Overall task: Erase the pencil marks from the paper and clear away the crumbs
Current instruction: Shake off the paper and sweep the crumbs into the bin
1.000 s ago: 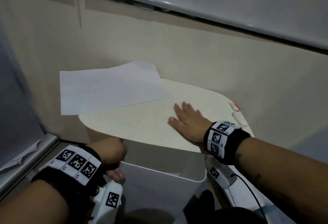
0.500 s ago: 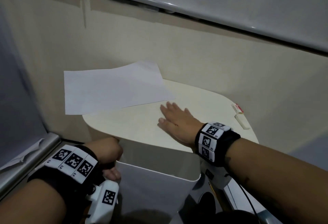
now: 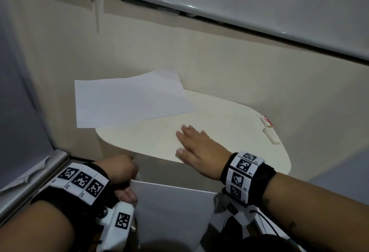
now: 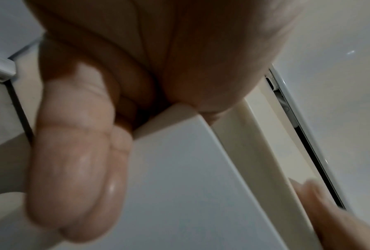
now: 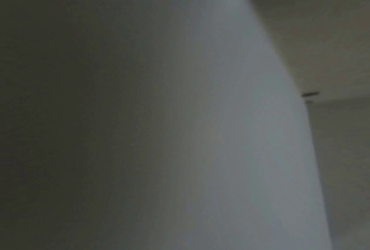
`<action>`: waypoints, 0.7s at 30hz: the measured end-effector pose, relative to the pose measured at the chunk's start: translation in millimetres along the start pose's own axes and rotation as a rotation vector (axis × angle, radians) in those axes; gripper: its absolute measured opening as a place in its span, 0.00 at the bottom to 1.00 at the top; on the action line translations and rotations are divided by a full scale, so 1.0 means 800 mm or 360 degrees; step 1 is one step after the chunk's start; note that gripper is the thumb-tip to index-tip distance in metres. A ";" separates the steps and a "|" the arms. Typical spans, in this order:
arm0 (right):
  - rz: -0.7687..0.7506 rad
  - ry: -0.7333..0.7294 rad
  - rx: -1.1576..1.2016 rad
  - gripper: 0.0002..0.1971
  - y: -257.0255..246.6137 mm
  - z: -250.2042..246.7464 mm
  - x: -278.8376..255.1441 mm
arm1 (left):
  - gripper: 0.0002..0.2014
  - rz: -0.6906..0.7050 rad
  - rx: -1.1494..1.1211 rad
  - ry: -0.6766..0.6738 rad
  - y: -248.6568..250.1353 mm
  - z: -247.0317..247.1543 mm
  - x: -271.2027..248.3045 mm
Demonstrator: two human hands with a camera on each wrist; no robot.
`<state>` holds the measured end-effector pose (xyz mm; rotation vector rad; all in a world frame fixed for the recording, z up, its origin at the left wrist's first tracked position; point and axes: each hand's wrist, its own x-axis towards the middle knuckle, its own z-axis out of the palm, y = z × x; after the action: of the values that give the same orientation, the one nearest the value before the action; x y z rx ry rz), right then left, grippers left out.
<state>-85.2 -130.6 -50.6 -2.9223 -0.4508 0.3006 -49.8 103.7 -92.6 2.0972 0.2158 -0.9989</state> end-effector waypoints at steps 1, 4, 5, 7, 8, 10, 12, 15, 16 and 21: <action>-0.0083 -0.0071 -0.0130 0.32 0.001 0.002 -0.002 | 0.15 -0.0001 0.0000 0.0007 0.000 -0.001 -0.002; -0.0401 -0.0106 -0.0074 0.38 -0.005 0.011 -0.015 | 0.12 0.0022 0.0007 0.0015 0.003 -0.002 -0.006; -0.0488 -0.0089 -0.0024 0.38 -0.007 0.014 -0.019 | 0.12 0.0029 0.0014 0.0009 0.005 -0.001 -0.006; -0.0605 -0.0030 0.0140 0.31 -0.009 0.017 -0.029 | 0.13 0.0034 0.0017 -0.0001 0.008 0.001 -0.008; -0.0612 -0.0004 0.0323 0.26 -0.009 0.018 -0.036 | 0.13 0.0032 0.0017 -0.0001 0.009 0.002 -0.009; -0.0435 0.0098 0.0907 0.21 -0.012 0.013 -0.046 | 0.13 0.0032 0.0031 0.0006 0.010 0.005 -0.011; -0.0202 0.0367 0.1332 0.18 -0.016 0.006 -0.047 | 0.14 0.0029 0.0033 0.0008 0.009 0.006 -0.013; -0.0020 0.0284 0.0555 0.24 -0.014 0.002 -0.041 | 0.16 0.0012 0.0055 -0.0005 0.007 0.008 -0.015; -0.0045 0.0120 0.0205 0.28 -0.013 0.006 -0.042 | 0.17 0.0009 0.0057 -0.0015 0.007 0.009 -0.016; -0.0330 0.0061 0.0871 0.21 -0.015 0.009 -0.056 | 0.17 0.0030 0.0063 -0.0047 0.007 0.010 -0.019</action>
<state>-131.8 -132.7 -47.3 -2.3258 -0.5572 0.2843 -62.3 96.6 -81.3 2.1151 0.1625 -1.0299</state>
